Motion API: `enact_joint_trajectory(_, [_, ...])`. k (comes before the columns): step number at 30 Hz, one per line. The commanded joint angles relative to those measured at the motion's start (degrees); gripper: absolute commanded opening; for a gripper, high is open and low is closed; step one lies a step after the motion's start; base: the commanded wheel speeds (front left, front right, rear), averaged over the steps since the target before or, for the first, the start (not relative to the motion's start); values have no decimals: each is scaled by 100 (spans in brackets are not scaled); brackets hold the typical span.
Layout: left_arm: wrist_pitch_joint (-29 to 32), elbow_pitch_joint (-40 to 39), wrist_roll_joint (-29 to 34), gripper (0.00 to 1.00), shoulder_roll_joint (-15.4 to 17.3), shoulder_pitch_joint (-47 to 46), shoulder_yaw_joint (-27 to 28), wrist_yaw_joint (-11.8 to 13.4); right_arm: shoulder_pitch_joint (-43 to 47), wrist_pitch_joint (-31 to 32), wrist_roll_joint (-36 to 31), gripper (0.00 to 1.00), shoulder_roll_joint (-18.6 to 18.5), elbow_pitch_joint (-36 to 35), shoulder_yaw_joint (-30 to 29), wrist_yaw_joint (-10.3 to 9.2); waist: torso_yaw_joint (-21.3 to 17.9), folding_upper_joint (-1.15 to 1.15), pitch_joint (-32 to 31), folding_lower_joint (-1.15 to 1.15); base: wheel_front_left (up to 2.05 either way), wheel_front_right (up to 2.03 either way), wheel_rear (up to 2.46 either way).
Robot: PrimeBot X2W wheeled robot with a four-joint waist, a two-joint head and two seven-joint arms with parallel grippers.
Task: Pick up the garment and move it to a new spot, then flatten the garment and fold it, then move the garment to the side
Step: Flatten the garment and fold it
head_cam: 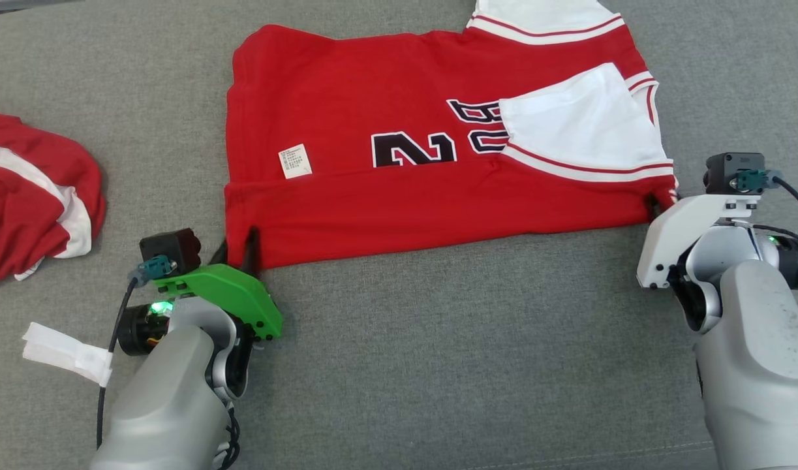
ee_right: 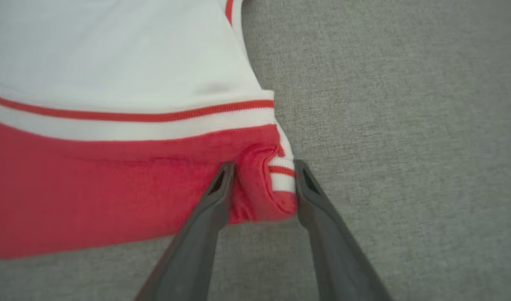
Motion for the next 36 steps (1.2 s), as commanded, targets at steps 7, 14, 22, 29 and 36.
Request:
enact_joint_trajectory(7, [244,207,-180,0,-65,924,-164,-92,565,-92,164,0,116,-523,-129,-11,11,-1,-541,0,0,0,0])
enact_joint_trajectory(14, [416,-389,-247,0,281,1476,-137,58,1527,284,385,0,187,-1660,-159,-11,-78,-1,-911,0,0,0,0])
enact_joint_trajectory(22, [822,-1590,-342,0,771,2305,-105,589,2601,892,703,0,207,-2625,-345,-14,-96,-1,-978,0,0,0,0])
enact_joint_trajectory(29, [1124,-2603,-477,100,1007,2841,-31,1065,2819,896,889,100,217,-2829,-362,-11,-121,-1,-945,0,0,0,0])
enact_joint_trajectory(36, [1776,-3472,-387,100,1408,2052,81,1291,1802,1258,459,100,181,-3163,-137,-10,-125,-1,-788,0,0,0,0])
